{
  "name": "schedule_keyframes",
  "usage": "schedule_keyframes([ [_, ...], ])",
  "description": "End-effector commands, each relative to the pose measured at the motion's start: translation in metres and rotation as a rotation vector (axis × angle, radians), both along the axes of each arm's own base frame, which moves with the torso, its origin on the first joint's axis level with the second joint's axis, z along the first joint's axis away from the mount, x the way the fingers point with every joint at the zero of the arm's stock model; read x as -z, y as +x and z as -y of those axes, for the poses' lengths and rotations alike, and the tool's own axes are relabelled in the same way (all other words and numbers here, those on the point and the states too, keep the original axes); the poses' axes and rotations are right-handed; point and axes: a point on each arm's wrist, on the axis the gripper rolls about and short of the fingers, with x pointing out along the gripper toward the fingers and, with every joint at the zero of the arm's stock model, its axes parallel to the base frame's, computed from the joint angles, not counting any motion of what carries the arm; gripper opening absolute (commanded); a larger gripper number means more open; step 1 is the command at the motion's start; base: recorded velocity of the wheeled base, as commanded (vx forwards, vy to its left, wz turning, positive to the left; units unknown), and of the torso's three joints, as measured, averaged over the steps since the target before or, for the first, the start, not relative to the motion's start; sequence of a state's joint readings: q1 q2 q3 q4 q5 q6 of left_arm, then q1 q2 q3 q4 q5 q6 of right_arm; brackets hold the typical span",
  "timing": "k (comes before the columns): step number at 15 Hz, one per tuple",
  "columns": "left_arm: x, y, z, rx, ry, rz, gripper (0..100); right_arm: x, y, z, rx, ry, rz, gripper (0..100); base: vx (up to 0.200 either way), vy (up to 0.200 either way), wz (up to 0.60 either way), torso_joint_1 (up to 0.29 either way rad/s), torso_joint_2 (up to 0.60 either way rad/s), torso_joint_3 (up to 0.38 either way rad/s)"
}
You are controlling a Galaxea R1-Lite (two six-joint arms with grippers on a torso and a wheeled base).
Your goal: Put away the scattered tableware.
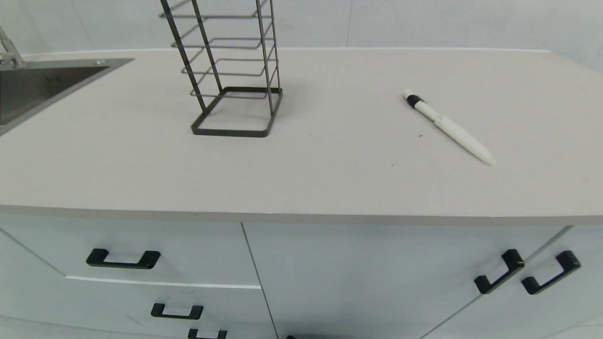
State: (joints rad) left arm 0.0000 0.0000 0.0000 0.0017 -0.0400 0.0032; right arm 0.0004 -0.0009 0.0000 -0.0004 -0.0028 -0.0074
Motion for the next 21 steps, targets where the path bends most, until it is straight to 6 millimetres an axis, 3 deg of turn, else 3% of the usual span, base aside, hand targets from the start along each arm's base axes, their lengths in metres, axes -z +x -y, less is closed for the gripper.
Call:
schedule_keyframes([
  [1, -0.0001, 0.0001, 0.0, 0.0, 0.0, -0.001, 100, 0.0, 0.0001, 0.0, -0.001, 0.0, -0.001, 100, 0.0, 0.0, 0.0, 0.183, -0.73, -0.168],
  [9, -0.0001, 0.0001, 0.0, 0.0, 0.0, -0.001, 100, 0.0, 0.0001, 0.0, -0.001, 0.0, -0.001, 100, 0.0, 0.0, 0.0, 0.175, -0.5, -0.208],
  [21, -0.0001, 0.0001, 0.0, 0.0, 0.0, -0.001, 100, 0.0, 0.0001, 0.0, -0.001, 0.0, -0.001, 100, 0.0, 0.0, 0.0, 0.321, -0.52, -0.244],
])
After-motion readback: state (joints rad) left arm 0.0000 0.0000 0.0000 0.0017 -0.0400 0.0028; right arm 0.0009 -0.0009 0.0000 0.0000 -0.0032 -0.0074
